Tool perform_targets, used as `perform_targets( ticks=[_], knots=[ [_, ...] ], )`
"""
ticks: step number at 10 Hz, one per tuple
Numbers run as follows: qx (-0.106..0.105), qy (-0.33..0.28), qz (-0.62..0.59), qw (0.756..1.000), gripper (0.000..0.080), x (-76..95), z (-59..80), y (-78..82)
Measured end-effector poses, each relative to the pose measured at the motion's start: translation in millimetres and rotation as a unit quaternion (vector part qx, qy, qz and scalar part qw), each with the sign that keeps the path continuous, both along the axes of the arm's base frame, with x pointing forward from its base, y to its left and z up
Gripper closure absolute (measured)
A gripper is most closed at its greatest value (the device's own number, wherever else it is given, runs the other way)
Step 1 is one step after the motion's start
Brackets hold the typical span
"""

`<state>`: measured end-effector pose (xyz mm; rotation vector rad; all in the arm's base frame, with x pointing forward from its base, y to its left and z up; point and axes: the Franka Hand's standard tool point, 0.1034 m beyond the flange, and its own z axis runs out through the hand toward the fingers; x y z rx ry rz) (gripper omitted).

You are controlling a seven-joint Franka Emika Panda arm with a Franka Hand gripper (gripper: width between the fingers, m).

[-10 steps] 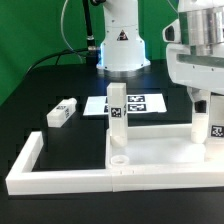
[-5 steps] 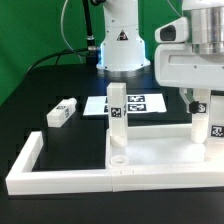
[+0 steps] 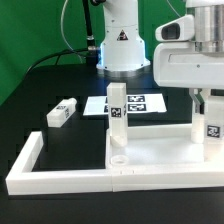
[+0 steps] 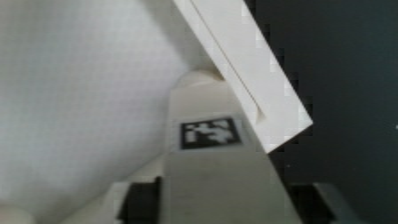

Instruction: Assemble desk

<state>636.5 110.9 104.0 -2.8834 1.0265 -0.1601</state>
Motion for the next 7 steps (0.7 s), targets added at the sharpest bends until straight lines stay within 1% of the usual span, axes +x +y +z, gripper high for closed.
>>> perform_targets(
  ticks=[3, 4, 5, 6, 7],
  knots=[
    [0.011, 0.003, -0.090, 0.996, 0.0513, 0.2, 0.1, -0.9],
    [0.022, 0.007, -0.174, 0.985, 0.0513, 0.4, 0.4, -2.7],
    [0.032, 0.014, -0.257, 0.966, 0.0513, 0.5, 1.5, -4.3],
    [0.049, 0.022, -0.355, 0.933, 0.0513, 0.5, 1.6, -3.7],
    [0.059, 0.028, -0.414, 0.908, 0.0512, 1.0, 0.7, -2.6]
  ],
)
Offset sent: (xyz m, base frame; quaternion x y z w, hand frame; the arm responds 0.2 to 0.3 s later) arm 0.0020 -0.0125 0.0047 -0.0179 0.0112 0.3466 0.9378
